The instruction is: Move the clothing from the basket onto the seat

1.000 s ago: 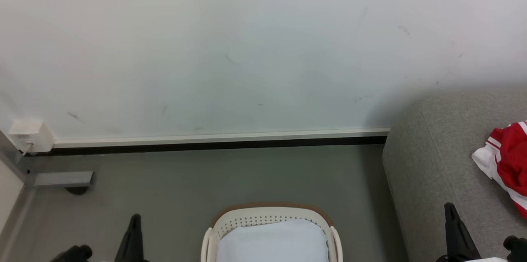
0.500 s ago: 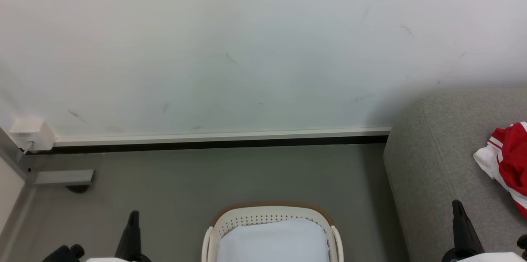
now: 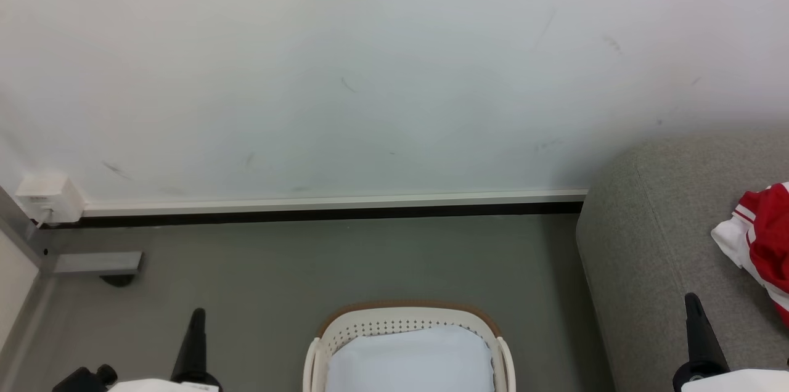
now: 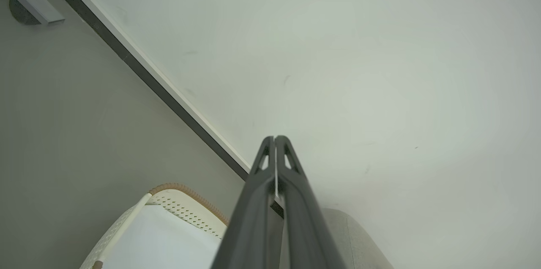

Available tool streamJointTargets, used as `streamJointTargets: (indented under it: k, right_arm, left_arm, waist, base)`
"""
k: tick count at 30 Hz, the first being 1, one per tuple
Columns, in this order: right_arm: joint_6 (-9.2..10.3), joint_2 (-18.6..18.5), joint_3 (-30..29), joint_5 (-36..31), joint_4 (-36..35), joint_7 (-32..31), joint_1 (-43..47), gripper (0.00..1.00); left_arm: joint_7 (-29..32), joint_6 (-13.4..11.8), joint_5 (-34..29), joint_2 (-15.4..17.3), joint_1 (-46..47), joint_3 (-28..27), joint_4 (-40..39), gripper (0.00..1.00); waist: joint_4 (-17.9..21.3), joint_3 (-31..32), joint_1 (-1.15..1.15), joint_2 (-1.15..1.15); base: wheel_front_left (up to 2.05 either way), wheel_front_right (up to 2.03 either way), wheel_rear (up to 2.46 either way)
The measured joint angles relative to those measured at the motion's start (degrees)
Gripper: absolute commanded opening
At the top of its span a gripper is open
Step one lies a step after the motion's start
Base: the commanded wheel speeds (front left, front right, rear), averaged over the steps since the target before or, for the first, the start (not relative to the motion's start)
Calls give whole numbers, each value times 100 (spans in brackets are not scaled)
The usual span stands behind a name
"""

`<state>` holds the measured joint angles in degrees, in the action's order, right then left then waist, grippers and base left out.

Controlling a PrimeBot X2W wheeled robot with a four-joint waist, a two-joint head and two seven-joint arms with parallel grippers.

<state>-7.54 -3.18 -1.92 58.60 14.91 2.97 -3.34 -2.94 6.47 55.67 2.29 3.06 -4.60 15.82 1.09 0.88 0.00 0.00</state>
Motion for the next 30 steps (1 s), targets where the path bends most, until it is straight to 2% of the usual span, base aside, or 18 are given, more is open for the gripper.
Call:
streamJointTargets:
  k: [30]
  right_arm:
    - [0, 11, -218, 1635, -30, -461, -121, 0]
  left_arm:
    - [461, 41, 1763, 15, 137, -81, -86, 0]
  waist:
    - [-44, -43, 0, 0]
  base:
    - [0, 0, 0]
